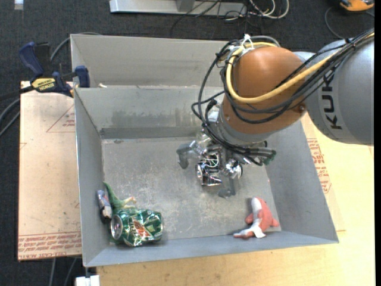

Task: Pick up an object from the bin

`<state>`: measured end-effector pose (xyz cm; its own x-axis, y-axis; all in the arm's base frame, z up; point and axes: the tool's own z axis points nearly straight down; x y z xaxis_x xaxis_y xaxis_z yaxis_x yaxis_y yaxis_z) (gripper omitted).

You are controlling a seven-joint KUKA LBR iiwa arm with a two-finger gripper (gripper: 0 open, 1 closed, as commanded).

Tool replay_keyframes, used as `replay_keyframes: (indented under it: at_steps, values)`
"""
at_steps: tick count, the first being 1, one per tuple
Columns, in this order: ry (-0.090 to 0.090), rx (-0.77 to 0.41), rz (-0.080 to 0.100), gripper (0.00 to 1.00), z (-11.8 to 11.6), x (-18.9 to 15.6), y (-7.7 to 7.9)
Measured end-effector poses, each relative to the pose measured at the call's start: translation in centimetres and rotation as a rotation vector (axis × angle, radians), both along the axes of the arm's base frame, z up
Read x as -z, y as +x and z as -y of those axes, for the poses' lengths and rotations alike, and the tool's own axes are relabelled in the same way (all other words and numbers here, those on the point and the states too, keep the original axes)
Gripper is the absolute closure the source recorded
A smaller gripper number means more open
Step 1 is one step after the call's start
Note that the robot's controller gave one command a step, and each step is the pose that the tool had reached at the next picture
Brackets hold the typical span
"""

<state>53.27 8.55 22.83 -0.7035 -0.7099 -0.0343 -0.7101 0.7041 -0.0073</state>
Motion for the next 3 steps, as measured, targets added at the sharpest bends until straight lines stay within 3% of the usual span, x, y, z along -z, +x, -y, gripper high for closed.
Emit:
replay_keyframes:
  at_steps: [1,2,3]
  values:
    - [-0.013,-0.252,0.002,0.0,4.0,-2.2,-3.6]
    - [-0.002,-0.09,0.007,0.0,8.1,-4.2,1.0]
    - [-0.016,-0.412,0.009,0.0,6.0,-7.7,-3.5]
